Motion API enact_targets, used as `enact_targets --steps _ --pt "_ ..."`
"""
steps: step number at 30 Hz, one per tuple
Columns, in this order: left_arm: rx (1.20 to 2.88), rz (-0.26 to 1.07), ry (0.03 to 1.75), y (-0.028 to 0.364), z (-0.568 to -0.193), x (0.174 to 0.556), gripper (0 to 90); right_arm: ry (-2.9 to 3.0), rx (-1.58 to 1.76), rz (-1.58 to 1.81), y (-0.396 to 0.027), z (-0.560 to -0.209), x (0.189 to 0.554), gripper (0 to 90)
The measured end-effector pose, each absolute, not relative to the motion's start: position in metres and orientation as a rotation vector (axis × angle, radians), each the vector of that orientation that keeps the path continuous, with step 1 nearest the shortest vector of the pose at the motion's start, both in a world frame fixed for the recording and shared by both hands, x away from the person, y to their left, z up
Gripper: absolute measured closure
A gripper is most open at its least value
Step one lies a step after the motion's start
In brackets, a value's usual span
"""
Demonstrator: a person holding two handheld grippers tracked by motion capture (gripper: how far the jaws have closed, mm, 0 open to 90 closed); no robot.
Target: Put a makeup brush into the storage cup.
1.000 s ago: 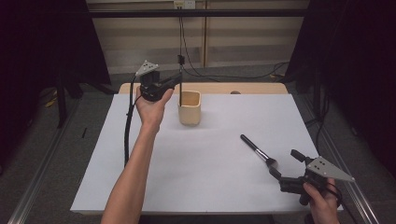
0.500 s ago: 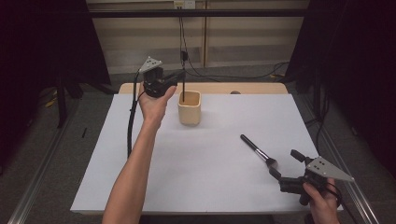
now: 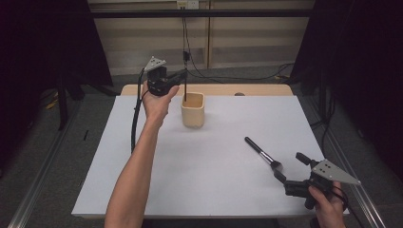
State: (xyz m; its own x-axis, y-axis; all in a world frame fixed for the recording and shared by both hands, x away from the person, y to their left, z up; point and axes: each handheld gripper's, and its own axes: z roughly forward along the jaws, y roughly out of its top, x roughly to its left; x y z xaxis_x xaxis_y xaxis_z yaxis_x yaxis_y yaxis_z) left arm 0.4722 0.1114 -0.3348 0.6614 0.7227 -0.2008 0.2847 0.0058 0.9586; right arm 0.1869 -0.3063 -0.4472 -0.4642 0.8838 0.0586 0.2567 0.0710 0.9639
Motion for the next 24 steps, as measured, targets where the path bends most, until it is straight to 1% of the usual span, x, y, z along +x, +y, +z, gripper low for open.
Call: enact_targets --steps 6,14,21,23,24 --pt "1.599 0.445 0.840 0.107 -0.338 0.474 85.9 1.785 1.132 1.414 -0.306 -0.447 0.187 0.0" --pt "1.602 0.439 0.868 0.104 -0.349 0.482 85.9 1.782 1.132 1.417 -0.307 -0.447 0.187 0.0" --pt "1.616 0.444 0.865 0.099 -0.357 0.486 85.9 1.781 1.135 1.416 -0.307 -0.448 0.186 0.0" --pt "1.610 0.426 0.865 0.098 -0.360 0.487 85.9 1.782 1.140 1.417 -0.307 -0.448 0.186 0.0" --pt "1.630 0.442 0.856 0.097 -0.361 0.486 85.9 1.783 1.141 1.416 -0.307 -0.448 0.186 0.0"
